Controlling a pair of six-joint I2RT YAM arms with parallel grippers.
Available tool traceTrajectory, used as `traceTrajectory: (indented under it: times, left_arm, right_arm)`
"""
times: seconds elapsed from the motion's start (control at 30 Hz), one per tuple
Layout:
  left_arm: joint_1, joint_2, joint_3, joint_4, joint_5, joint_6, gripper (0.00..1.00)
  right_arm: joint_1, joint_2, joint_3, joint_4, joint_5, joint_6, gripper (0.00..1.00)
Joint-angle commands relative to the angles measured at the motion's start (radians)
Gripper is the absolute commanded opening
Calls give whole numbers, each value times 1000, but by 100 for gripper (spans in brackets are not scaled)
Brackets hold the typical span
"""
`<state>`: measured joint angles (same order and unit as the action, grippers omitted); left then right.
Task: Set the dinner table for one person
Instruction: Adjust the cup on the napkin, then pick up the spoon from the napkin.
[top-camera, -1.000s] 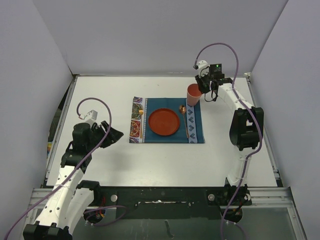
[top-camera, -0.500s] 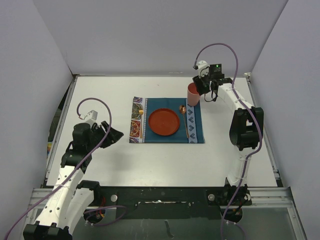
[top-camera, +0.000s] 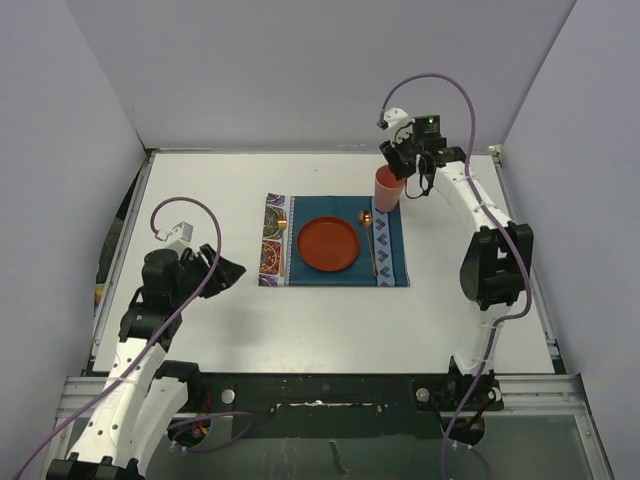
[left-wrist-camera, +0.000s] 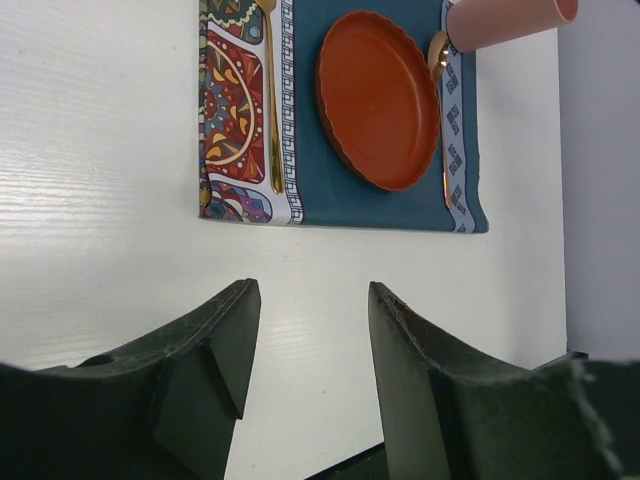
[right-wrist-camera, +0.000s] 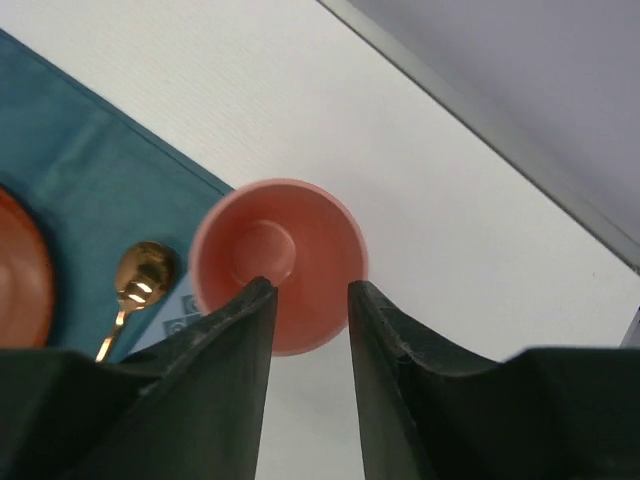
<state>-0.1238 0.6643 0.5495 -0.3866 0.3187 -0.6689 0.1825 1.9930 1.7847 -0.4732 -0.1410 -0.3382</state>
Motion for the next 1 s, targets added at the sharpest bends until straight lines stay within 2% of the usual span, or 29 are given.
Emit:
traceTrajectory:
  times: [0.0,0.03,0.1,0.27,0.4,0.5,0.53,0.97]
  left_arm:
    - [-2,-41,46,-38,-12,18,45]
    - [-2,-49,48,-45,-15,18,42]
    - [-2,-67,47,-78,-28,18,36]
    - [-1,-103,17,-89,-27,-6,31]
    - [-2,-109,14,-94,-17,-13,22]
    - [-2,-112,28,-122,-21,-6,3]
    - [-2,-115,33,-132,-22,0,2]
    - [-2,-167,41,-203,-36,19,6]
  right_arm:
    - [102,-234,49,-115,9,13,29]
    - [116,-270,-7,-129,-7,38,24]
    - [140,-335,-146,-120,-17,74,23]
    - [182,-379,-405,-63,-6,88,38]
    - [187,-343,-492,-17,1,121,34]
    - [200,-282,-513,20,12,134,30]
    - [208,-261,-511,31,24,133,30]
    - [216,-118,-370,54,46,121,31]
